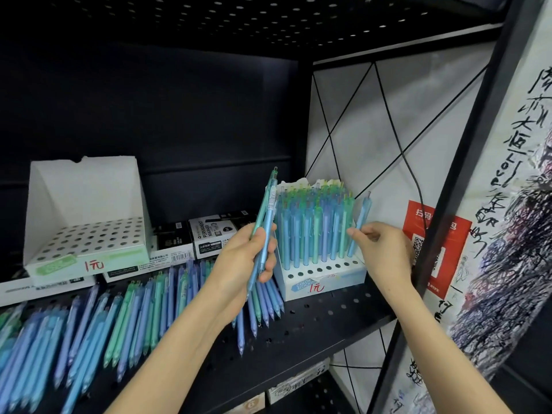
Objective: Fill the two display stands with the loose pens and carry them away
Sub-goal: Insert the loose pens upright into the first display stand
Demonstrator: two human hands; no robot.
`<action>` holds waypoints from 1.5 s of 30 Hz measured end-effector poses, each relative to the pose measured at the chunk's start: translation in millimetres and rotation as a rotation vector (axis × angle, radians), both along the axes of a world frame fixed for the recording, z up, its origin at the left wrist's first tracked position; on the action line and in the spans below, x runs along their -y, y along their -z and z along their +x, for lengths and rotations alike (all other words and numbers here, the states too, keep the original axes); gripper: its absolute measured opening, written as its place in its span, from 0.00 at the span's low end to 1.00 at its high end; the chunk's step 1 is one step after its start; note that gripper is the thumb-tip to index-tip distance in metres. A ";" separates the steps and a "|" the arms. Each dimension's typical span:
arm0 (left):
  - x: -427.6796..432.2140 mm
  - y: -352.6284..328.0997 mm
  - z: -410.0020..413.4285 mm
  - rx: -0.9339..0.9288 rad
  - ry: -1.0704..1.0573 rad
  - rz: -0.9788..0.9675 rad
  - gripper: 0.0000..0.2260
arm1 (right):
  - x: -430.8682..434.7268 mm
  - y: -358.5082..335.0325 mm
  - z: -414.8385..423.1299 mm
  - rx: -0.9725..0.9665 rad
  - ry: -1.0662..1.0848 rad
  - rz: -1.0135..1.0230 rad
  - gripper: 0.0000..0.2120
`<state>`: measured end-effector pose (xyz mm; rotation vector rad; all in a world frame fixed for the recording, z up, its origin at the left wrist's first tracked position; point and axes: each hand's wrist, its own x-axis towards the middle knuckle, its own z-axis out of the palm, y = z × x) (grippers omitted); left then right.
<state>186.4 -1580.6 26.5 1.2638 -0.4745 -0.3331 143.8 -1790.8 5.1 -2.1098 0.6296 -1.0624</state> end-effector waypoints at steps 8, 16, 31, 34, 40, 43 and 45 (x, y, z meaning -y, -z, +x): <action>1.2 0.6 -0.7 0.019 -0.004 0.024 0.10 | 7.9 -3.6 0.8 -0.081 -0.020 0.003 0.11; 0.1 -0.1 -0.5 0.023 -0.008 0.011 0.09 | 4.3 0.9 1.8 -0.175 -0.012 -0.087 0.12; 0.3 3.1 -5.0 0.266 0.006 0.183 0.09 | -73.8 -39.1 -10.9 0.067 -0.363 -0.027 0.11; 0.7 5.6 -7.4 0.362 0.008 0.234 0.07 | -87.7 -41.0 -1.3 0.035 -0.409 0.026 0.12; -1.7 5.5 -6.3 0.330 -0.028 0.241 0.07 | -83.8 -45.0 -5.5 0.115 -0.582 0.418 0.09; -2.8 4.3 -3.1 0.307 -0.118 0.261 0.08 | -73.6 -50.9 -13.2 0.245 -0.549 0.478 0.07; -4.4 4.3 0.5 0.316 -0.196 0.261 0.08 | -64.2 -53.9 -18.2 0.282 -0.523 0.443 0.06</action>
